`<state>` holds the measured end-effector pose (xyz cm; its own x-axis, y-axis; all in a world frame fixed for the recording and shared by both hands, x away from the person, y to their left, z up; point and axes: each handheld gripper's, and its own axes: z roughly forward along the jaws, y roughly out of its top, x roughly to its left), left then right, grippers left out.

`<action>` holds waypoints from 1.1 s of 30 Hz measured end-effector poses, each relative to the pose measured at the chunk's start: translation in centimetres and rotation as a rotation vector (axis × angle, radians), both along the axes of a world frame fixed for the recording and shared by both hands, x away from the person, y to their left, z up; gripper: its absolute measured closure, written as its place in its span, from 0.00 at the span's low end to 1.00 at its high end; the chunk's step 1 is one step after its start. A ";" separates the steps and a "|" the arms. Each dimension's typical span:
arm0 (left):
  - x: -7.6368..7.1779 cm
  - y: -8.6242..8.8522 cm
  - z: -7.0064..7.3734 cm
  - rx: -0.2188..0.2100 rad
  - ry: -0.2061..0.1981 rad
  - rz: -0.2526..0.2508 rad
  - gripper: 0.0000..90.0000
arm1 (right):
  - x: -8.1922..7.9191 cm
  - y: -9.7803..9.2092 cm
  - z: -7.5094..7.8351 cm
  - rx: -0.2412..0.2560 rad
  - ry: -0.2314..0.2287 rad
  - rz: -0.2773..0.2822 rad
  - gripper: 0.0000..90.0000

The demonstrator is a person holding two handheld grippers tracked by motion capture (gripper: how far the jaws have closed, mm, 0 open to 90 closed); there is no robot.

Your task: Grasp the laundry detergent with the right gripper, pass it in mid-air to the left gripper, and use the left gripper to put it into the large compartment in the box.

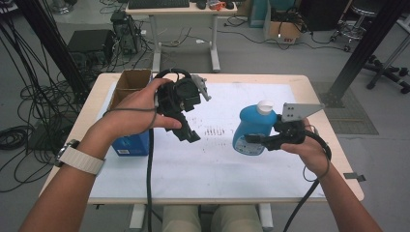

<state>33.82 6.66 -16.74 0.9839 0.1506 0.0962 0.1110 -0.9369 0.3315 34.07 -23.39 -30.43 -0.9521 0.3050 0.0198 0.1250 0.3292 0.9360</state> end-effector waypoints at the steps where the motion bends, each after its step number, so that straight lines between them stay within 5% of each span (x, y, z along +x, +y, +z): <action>1: 0.0 -0.1 0.3 0.003 -0.002 -0.004 0.11 | -0.1 0.2 0.2 -0.002 0.002 0.012 0.48; 10: -0.2 -1.2 1.6 0.012 0.008 -0.025 0.11 | -0.6 1.8 1.0 -0.024 0.033 0.092 0.48; 33: -1.2 -3.7 2.3 0.077 0.034 -0.079 0.10 | -1.0 6.0 1.1 -0.029 0.014 0.195 0.48</action>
<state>32.59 3.00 -14.42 0.9953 0.0657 0.0709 0.0455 -0.9658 0.2552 33.09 -17.44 -29.35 -0.9929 0.1159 0.0270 0.0689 0.3754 0.9243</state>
